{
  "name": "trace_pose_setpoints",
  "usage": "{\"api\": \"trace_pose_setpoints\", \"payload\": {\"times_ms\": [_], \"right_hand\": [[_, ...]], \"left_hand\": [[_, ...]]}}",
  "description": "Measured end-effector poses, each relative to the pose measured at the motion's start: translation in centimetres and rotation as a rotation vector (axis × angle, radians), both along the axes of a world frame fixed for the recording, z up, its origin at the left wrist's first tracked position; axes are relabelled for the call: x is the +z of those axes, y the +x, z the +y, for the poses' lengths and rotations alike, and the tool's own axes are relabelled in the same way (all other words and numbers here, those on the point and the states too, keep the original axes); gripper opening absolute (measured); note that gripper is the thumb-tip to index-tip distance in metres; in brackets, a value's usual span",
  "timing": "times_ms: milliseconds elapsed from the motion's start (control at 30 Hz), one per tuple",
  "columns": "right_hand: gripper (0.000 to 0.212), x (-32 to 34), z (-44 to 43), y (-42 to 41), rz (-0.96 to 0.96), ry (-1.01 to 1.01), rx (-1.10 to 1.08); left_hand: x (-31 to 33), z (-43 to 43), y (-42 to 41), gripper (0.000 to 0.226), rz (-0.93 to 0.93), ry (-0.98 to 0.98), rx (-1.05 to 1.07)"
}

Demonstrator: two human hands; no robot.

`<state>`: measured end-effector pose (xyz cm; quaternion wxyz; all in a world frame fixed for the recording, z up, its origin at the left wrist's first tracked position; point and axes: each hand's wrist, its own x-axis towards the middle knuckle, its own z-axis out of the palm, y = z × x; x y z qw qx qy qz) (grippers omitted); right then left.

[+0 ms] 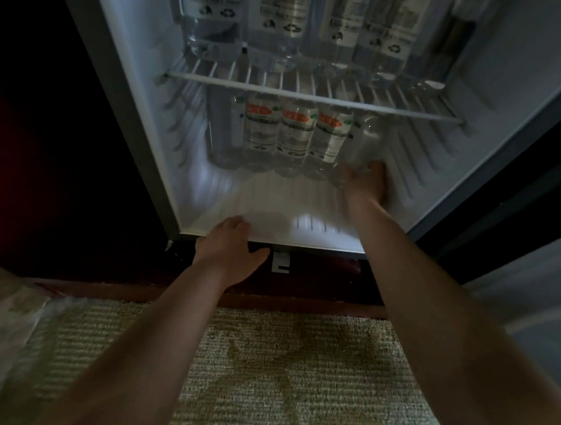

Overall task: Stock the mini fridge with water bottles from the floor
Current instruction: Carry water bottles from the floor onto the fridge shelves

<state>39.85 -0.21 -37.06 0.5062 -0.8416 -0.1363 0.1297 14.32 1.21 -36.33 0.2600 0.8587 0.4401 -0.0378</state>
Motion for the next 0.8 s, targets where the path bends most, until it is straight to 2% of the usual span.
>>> {"api": "trace_pose_setpoints", "payload": {"times_ms": [233, 400, 433, 500, 567, 667, 800], "right_hand": [[0.063, 0.1, 0.8, 1.5, -0.052, -0.070, 0.043], [0.062, 0.3, 0.5, -0.1, 0.065, -0.029, -0.021], [0.057, 0.1, 0.3, -0.4, 0.081, 0.007, -0.044], [0.033, 0.0, -0.6, -1.9, 0.110, 0.071, -0.034], [0.009, 0.1, -1.7, -3.5, 0.151, 0.069, 0.049], [0.016, 1.9, -3.2, -6.3, 0.244, 0.062, 0.178], [0.010, 5.0, -5.4, -9.1, 0.316, -0.014, 0.429]], "left_hand": [[-0.5, 0.2, -0.2, 0.064, -0.025, 0.037, 0.022], [0.2, 0.1, 0.0, 0.066, -0.025, -0.007, 0.036], [0.4, 0.1, 0.1, 0.067, -0.022, -0.016, 0.036], [1.0, -0.1, 0.3, 0.068, -0.033, -0.021, 0.051], [1.7, -0.5, 0.3, 0.067, -0.074, -0.036, 0.084], [3.4, -1.1, 0.1, 0.061, -0.207, -0.106, 0.170], [6.3, -1.9, -0.3, 0.051, -0.311, -0.163, 0.207]]}}
